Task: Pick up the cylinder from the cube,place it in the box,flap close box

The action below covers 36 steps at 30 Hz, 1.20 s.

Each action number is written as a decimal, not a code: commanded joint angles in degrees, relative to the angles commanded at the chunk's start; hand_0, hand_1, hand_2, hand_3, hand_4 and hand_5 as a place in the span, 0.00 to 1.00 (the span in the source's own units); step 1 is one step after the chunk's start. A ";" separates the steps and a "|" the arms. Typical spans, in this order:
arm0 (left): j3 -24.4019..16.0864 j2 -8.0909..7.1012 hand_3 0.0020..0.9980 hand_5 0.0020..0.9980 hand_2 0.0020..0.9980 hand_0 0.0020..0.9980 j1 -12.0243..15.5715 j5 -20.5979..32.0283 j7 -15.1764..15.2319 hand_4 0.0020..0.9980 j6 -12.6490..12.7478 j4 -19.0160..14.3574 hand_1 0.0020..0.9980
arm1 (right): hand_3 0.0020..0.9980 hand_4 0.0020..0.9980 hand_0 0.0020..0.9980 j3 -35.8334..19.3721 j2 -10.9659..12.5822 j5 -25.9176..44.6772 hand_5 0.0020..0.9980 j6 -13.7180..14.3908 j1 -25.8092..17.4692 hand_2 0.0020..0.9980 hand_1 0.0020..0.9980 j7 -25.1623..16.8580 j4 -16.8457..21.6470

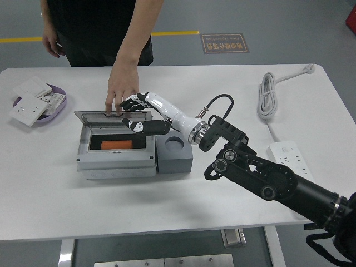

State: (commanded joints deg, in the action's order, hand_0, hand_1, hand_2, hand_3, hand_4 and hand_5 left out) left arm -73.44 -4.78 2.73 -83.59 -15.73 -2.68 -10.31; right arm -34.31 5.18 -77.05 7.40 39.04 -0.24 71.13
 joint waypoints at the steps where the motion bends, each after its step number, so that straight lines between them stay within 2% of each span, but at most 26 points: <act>1: 0.12 0.02 0.58 0.20 0.59 0.60 0.05 0.11 0.03 0.65 0.00 0.00 0.59 | 0.70 0.62 0.79 0.24 0.23 -0.15 0.27 0.01 -0.12 0.73 0.73 0.17 0.60; 10: 0.37 0.10 0.58 0.20 0.59 0.60 0.34 0.33 0.15 0.64 0.04 0.00 0.59 | 0.70 0.62 0.79 2.44 1.79 -0.75 0.27 0.21 -1.46 0.73 0.73 1.12 4.27; 24: 0.21 0.19 0.58 0.20 0.59 0.60 0.45 0.15 0.19 0.64 0.08 0.00 0.59 | 0.71 0.62 0.78 3.79 3.01 -0.98 0.27 0.64 -2.37 0.74 0.73 1.66 6.27; 29: -0.07 0.16 0.58 0.20 0.59 0.60 0.46 -0.10 0.11 0.64 0.08 0.00 0.59 | 0.71 0.62 0.78 2.33 3.40 -1.18 0.27 0.75 -2.65 0.74 0.73 1.57 6.07; 36: -0.29 0.09 0.58 0.20 0.59 0.60 0.49 -0.19 -0.05 0.64 0.10 0.00 0.59 | 0.71 0.62 0.78 -4.34 4.78 -1.58 0.28 0.85 -4.68 0.74 0.73 1.56 6.03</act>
State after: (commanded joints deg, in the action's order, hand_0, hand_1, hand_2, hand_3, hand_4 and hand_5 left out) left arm -73.72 -4.68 3.23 -83.78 -15.78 -2.58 -10.31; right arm -38.65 9.96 -78.63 8.25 34.36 1.32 77.15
